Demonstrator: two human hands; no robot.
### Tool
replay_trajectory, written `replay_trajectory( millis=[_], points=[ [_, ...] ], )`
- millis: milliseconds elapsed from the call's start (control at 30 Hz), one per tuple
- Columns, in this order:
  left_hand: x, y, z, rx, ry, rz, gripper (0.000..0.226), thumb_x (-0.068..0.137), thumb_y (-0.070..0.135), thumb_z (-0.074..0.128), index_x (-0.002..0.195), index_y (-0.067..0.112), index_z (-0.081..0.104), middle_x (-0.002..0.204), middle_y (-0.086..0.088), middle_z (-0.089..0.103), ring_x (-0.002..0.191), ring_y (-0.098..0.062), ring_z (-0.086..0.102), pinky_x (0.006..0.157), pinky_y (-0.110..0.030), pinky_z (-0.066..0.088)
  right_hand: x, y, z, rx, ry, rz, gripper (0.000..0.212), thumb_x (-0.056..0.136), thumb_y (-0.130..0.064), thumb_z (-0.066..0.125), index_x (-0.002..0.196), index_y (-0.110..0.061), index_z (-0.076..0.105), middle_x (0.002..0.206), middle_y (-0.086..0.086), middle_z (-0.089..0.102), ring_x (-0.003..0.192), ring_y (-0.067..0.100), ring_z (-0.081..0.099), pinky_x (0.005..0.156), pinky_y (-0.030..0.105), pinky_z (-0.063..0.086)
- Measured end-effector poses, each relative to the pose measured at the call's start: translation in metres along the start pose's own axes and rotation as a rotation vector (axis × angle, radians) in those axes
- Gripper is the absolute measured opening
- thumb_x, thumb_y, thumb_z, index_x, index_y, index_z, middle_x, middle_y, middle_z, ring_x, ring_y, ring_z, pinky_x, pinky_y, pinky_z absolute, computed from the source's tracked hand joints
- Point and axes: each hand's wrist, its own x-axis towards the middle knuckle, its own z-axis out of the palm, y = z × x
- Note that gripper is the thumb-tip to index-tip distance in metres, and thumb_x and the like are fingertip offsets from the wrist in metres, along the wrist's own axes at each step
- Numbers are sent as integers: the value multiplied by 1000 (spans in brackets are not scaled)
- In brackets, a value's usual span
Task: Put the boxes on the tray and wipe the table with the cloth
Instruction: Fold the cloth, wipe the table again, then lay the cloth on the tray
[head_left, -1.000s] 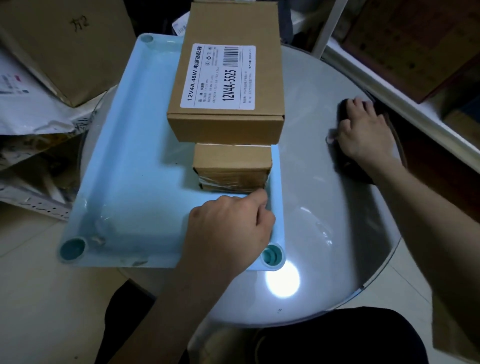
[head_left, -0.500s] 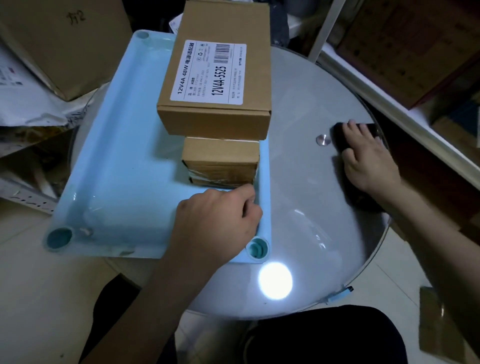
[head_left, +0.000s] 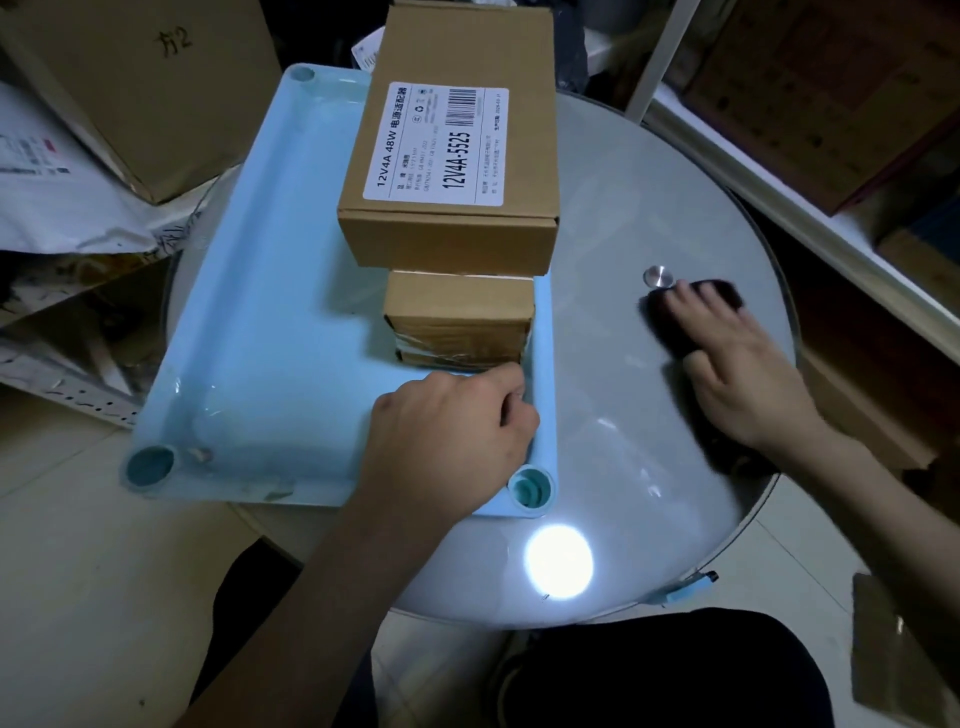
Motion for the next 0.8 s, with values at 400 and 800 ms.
replay_trajectory(
  millis=[400,800],
  points=[
    [1,-1,-4,-31,-40,7,19,90,38,43,86,20,49,63,0,48,70,-29,46,60,-33,30,-39,-48,12,-51,-137,-250,72,84,-31,20,156,-26,19,163,-10,11,152,11,4,122,35,4],
    [1,-1,-5,-67,-55,20,20,91,37,41,84,21,50,67,1,50,73,-30,48,65,-35,32,2,-78,17,-2,-2,-12,72,82,-27,20,153,-17,31,162,3,26,151,21,18,120,40,13]
  ],
)
